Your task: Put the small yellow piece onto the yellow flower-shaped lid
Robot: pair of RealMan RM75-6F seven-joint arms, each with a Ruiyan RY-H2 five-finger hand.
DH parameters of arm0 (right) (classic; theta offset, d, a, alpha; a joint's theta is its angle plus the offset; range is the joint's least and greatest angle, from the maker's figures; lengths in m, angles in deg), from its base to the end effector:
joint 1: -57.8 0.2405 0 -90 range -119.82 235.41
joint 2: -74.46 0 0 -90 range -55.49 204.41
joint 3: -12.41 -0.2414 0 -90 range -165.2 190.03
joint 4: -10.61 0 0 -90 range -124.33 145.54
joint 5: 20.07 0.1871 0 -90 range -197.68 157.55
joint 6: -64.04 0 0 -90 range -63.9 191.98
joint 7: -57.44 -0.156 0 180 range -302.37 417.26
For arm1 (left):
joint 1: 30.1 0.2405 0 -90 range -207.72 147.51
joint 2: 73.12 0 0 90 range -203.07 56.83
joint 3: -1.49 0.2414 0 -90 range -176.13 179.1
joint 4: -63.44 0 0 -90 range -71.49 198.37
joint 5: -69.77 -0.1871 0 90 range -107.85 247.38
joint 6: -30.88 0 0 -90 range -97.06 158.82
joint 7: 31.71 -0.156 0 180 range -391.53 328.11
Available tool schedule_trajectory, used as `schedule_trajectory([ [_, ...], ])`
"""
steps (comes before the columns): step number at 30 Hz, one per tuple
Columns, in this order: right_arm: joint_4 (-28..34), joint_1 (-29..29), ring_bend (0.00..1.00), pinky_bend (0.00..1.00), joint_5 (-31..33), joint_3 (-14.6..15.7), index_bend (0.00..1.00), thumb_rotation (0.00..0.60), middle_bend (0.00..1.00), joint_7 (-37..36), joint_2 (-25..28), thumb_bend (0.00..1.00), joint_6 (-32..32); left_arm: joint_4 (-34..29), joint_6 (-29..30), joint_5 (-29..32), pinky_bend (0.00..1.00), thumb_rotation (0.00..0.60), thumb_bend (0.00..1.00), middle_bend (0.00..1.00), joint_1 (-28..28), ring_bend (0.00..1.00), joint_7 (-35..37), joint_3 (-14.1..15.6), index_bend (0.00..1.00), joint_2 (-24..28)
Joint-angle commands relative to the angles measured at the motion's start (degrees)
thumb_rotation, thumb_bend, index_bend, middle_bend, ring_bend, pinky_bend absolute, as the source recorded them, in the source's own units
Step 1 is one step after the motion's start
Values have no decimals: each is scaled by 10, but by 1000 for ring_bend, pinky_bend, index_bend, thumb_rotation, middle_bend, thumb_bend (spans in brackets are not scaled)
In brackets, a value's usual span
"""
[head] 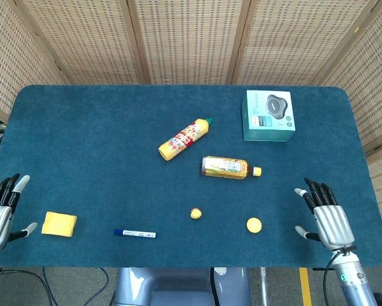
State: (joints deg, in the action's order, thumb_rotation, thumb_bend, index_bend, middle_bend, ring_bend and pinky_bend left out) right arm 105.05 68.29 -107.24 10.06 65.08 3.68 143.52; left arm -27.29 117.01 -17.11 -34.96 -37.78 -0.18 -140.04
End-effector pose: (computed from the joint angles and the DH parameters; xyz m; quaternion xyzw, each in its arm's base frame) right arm -0.2538 -0.2117 0.1196 0.6440 -0.3850 0.3953 0.5299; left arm -0.2885 0.1862 0.1598 -0.6153 -0.3591 -0.3660 0.5988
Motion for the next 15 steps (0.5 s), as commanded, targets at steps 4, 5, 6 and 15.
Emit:
schedule_trajectory([
  [4,68,39,0,46,-7,-19,312,600,13,78,-27,0,-36,1,7,-3,0,600,146,0,2,0,10,-2,0,1],
  [5,79,46,0,52,-3,-22,322,600,20,96,-37,0,-44,1,8,-2,0,600,146,0,2,0,13,-2,0,2],
  [6,88,52,0,60,3,-25,336,600,32,112,-46,0,-52,2,7,-1,0,600,146,0,2,0,16,-3,0,3],
  [15,118,106,0,84,96,-49,416,600,94,250,-152,0,-121,7,4,2,0,600,147,0,2,0,31,-4,0,7],
])
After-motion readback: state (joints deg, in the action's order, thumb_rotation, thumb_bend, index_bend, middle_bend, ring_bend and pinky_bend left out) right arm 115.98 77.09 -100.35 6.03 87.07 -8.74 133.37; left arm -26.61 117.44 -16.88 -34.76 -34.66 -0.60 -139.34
